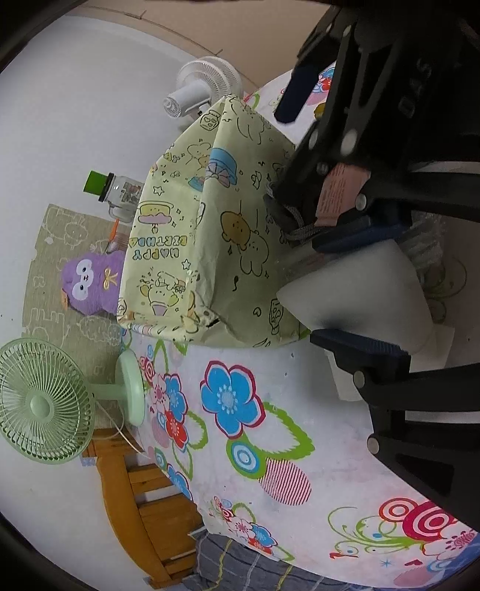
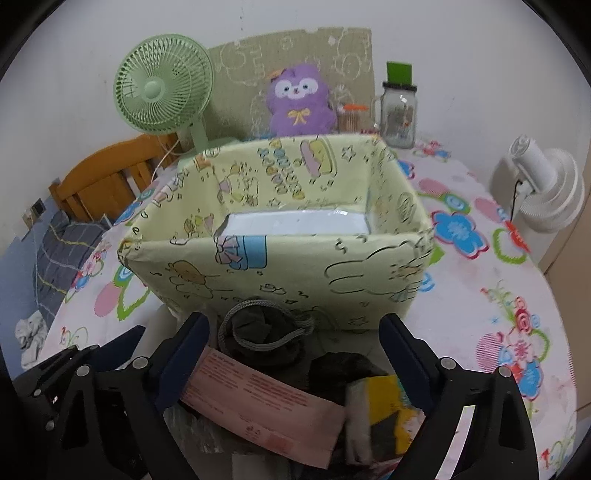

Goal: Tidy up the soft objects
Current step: 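Grasp the white folded cloth with the left tool while the right tool grasps the grey sock, then lift the cloth and sock with both tools and carry them over the box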

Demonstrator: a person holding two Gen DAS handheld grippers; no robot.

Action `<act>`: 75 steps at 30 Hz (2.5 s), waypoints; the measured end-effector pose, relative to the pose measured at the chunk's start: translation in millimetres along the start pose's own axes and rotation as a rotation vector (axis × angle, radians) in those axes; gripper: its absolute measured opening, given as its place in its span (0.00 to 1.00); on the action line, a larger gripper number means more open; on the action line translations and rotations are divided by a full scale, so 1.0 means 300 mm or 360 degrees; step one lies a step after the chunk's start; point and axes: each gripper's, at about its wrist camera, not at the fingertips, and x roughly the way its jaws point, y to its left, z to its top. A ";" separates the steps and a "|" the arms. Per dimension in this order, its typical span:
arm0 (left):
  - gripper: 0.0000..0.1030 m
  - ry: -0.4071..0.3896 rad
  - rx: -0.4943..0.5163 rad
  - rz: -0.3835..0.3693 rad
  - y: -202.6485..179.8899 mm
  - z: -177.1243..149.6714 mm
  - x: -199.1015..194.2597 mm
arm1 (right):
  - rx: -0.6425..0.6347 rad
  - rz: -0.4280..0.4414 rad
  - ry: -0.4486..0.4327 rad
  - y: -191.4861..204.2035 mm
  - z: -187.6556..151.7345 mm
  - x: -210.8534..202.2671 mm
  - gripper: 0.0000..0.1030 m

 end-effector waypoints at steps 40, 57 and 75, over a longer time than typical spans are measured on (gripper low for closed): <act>0.20 -0.0158 0.0101 -0.0007 -0.083 0.028 -0.138 | 0.0042 0.0072 -0.0135 0.002 0.028 -0.151 0.27; 0.20 -0.0300 0.0171 -0.0001 -0.171 0.079 -0.275 | 0.0056 0.0078 -0.0276 -0.033 0.077 -0.325 0.27; 0.20 -0.0401 0.0246 -0.0019 -0.249 0.151 -0.369 | 0.0029 0.0019 -0.0403 -0.036 0.147 -0.472 0.27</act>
